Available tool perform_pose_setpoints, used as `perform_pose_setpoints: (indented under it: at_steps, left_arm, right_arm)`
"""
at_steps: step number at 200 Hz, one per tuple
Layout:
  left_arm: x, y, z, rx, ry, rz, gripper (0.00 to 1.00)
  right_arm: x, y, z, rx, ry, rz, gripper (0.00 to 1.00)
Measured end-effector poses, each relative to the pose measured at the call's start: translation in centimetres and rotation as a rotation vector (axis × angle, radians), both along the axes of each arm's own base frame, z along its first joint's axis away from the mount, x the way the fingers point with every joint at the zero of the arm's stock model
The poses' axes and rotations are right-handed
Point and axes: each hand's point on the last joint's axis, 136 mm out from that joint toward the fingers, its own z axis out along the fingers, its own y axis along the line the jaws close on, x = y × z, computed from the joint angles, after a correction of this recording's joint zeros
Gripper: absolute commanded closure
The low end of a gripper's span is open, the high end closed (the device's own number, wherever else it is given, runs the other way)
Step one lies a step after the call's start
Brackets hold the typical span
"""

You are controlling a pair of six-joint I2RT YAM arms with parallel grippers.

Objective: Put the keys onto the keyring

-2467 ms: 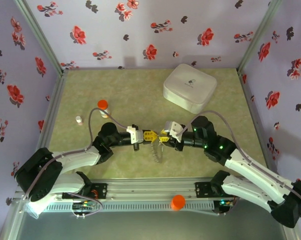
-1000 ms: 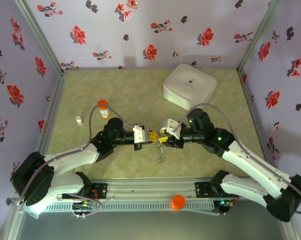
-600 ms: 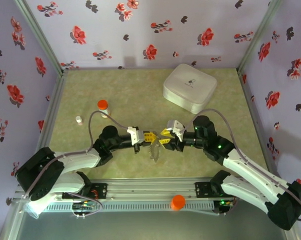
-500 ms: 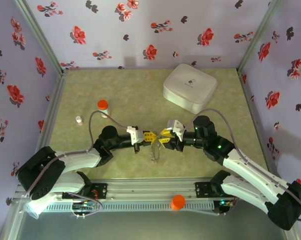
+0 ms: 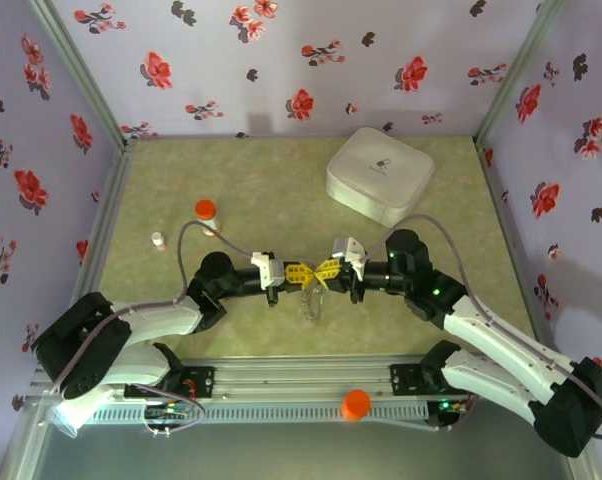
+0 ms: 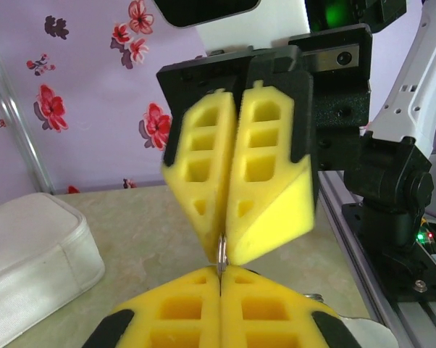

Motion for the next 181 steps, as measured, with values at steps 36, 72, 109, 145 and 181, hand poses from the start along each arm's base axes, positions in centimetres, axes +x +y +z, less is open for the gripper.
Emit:
perform_pose_setpoints:
  at_steps: [36, 72, 109, 145, 181]
  left_arm:
    - [0.1, 0.0, -0.2, 0.005, 0.009, 0.003, 0.81]
    - [0.2, 0.1, -0.8, 0.041, 0.018, 0.015, 0.78]
    - [0.4, -0.6, -1.3, 0.14, 0.01, 0.005, 0.82]
    - [0.3, -0.6, -2.3, 0.207, 0.017, -0.006, 0.85]
    - [-0.1, -0.5, -3.5, 0.254, 0.034, -0.021, 0.95]
  right_arm:
    - [0.0, 0.1, -0.2, -0.006, 0.005, 0.007, 1.0]
    - [-0.4, -0.2, -0.8, -0.068, 0.023, 0.025, 1.0]
    - [-0.4, -0.4, -0.6, -0.157, -0.001, 0.041, 1.0]
    - [-0.8, -0.1, -1.5, -0.261, -0.029, 0.059, 1.0]
    - [-1.1, 0.3, -2.7, -0.371, -0.056, 0.083, 1.0]
